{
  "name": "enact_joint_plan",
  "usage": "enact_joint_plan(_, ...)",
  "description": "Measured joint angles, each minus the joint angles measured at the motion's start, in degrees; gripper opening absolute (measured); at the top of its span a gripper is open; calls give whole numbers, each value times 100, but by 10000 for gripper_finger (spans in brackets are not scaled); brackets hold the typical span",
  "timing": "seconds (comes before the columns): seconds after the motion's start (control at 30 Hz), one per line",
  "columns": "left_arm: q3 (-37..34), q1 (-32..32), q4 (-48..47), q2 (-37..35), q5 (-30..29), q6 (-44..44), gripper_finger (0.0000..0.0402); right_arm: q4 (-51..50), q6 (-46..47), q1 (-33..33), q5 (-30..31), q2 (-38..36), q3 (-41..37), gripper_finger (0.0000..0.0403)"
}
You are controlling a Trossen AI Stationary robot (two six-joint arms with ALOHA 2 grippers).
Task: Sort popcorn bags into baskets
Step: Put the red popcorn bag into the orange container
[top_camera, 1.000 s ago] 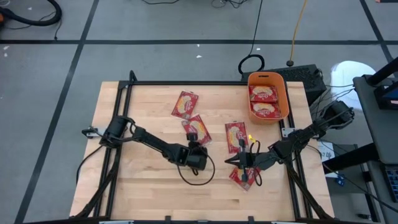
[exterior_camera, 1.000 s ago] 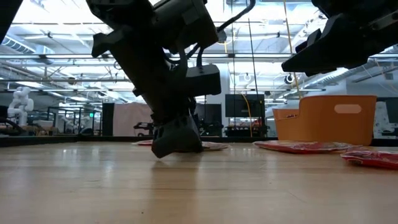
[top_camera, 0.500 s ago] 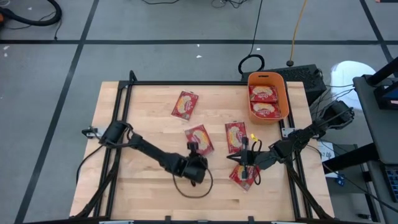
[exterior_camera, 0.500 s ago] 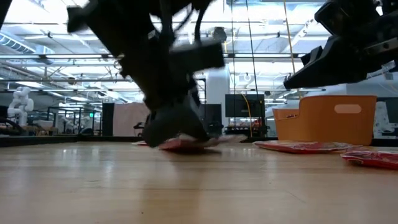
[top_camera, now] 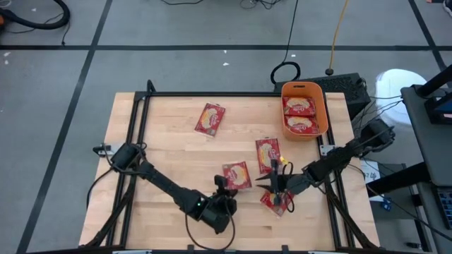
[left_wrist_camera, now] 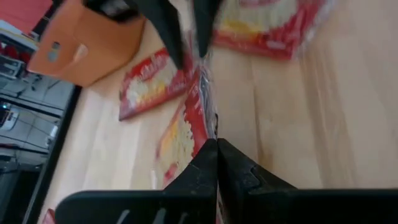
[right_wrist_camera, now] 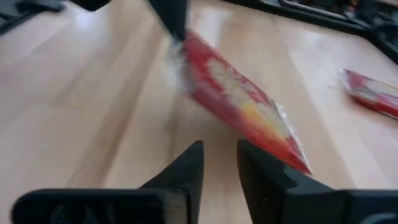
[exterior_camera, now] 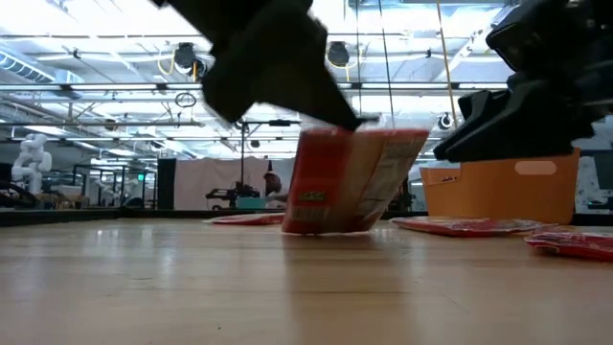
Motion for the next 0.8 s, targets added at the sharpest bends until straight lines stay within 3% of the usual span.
enact_joint_plan(0.13,160,-70,12,-2,-42,-134,2,705,-511,157,9,443,190,123)
enact_joint_plan(0.2,224,-103,1,-2,-40,-146,2,739,-846,236,302,601,440,139)
enact_joint_plan(0.33,344,-133,-78,-3,-49,-144,2,515,-1380,337,1135,915,1002,171)
enact_joint_plan(0.47,398,-143,-288,-4,-81,-210,3,-207,-1389,337,1167,1102,1429,194)
enact_joint_plan(0.67,398,-149,-249,-4,-78,-85,2,-703,-1225,280,1006,1249,1534,192)
enact_joint_plan(0.8,398,-149,32,-4,-44,243,4,-658,-1107,192,865,1247,1534,159)
